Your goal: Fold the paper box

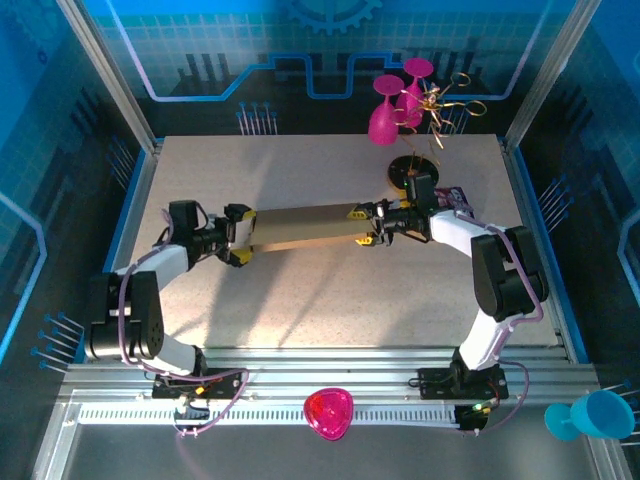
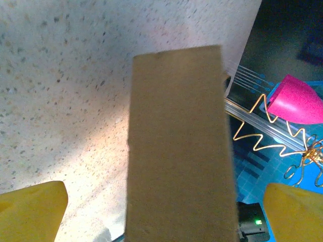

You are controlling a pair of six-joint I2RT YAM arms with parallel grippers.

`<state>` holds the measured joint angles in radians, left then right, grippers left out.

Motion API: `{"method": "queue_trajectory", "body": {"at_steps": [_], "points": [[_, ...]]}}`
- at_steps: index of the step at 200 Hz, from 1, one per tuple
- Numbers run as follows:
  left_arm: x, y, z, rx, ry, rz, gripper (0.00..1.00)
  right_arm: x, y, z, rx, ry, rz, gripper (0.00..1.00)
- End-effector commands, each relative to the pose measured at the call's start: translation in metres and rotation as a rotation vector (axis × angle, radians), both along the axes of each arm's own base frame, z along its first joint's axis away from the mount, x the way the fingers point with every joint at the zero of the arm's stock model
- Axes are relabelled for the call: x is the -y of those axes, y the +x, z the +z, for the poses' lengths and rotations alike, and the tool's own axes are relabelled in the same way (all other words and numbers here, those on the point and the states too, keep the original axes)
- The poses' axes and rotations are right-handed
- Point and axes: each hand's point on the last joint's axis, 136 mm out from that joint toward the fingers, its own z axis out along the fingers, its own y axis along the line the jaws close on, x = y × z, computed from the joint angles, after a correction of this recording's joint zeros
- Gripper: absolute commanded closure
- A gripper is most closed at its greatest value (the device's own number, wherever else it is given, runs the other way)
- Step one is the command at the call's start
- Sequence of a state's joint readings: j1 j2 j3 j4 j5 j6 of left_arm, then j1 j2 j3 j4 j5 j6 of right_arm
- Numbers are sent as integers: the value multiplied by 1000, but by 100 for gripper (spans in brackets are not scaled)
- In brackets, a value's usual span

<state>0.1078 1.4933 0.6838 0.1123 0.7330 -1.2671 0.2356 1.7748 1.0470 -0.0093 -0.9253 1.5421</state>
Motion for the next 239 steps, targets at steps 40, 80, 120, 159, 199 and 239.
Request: {"method": "queue_trajectory", "body": {"at_steps": [40, 80, 120, 159, 199, 239], "points": [[42, 10, -1, -25, -125, -36, 6, -7, -11, 5, -14, 38, 26, 69], [56, 5, -7, -76, -171, -13, 15, -10, -10, 1, -21, 45, 13, 70], [64, -6, -18, -153, -176, -2, 27, -14, -8, -2, -25, 57, 7, 70], [57, -14, -22, -224, -201, 89, 61, -12, -12, -6, -36, 49, 3, 67], [51, -39, -31, -441, -189, 147, 96, -4, -10, 1, 21, 22, 6, 44], [44, -56, -34, -586, -182, 169, 100, 13, -11, 36, 180, -114, 82, 23]]}}
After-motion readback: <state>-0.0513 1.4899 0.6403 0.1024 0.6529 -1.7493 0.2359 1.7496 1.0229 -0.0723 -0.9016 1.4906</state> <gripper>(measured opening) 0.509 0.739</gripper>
